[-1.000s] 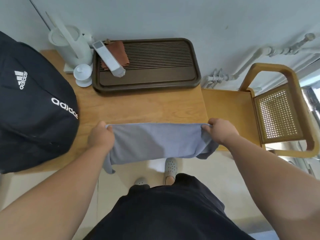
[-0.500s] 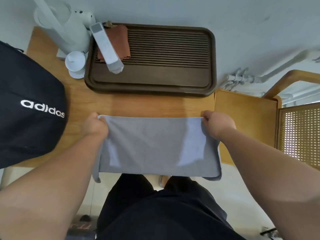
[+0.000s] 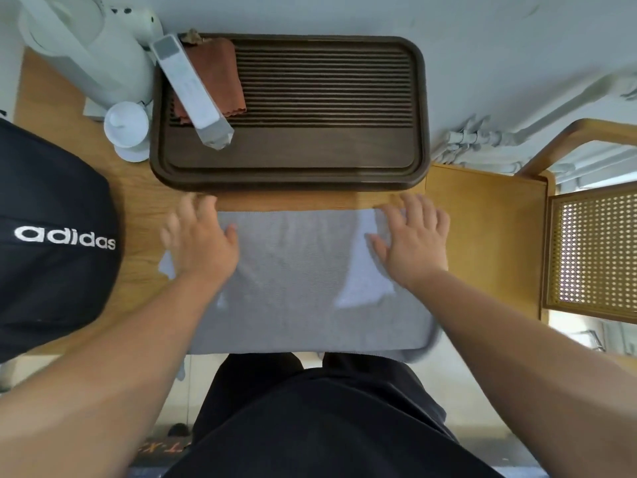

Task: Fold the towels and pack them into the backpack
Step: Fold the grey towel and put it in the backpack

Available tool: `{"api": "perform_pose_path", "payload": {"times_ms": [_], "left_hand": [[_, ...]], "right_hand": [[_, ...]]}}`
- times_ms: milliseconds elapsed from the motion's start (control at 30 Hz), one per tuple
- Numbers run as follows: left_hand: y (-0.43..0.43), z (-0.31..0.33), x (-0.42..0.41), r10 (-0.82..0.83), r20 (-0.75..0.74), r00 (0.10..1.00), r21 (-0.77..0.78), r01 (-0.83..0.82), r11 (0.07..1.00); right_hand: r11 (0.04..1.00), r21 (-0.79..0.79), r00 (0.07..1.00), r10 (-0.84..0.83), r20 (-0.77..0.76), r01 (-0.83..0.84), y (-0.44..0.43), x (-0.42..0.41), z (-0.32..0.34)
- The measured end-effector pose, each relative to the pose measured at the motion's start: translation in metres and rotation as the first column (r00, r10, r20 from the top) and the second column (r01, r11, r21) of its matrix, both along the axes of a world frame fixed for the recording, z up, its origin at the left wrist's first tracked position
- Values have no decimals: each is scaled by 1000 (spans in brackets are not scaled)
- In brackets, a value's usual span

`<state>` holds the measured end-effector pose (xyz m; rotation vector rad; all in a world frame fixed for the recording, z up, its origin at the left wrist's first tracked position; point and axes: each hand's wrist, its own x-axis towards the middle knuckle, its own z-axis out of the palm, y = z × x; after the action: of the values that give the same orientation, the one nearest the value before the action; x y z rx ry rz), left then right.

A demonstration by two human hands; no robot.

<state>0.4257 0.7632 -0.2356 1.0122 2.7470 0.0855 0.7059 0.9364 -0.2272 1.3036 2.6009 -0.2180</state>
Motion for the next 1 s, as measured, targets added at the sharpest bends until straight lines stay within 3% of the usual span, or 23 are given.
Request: {"api": "perform_pose_path", "payload": {"times_ms": [100,233,433,633,767,1000], "left_hand": [[-16,-12,47,-156,122,980,-44,162,986],[-35,-38,76,-81,239,968,-263,145,954],[-37,-57,45,-84,181,980,-338,142,930],[-40,-53,3,-110,151,982,-357,158,921],[-42,-47,1,-87,168,982,-352,142,925],[-37,-40,14,-131,123,984,-365,168,916]], "right_hand": [[987,-158,993,12,117,7,-34,2,-17],[973,-194,977,-86,193,124,-49,8,-42],[989,-101,984,-89,156,105,-45,7,-60],[990,-130,994,-47,95,59,-57,-26,-63],[990,-108,994,-80,68,87,-50,-16,-62],[997,-67,995,35,91,-29,-19,-2,-61]]}}
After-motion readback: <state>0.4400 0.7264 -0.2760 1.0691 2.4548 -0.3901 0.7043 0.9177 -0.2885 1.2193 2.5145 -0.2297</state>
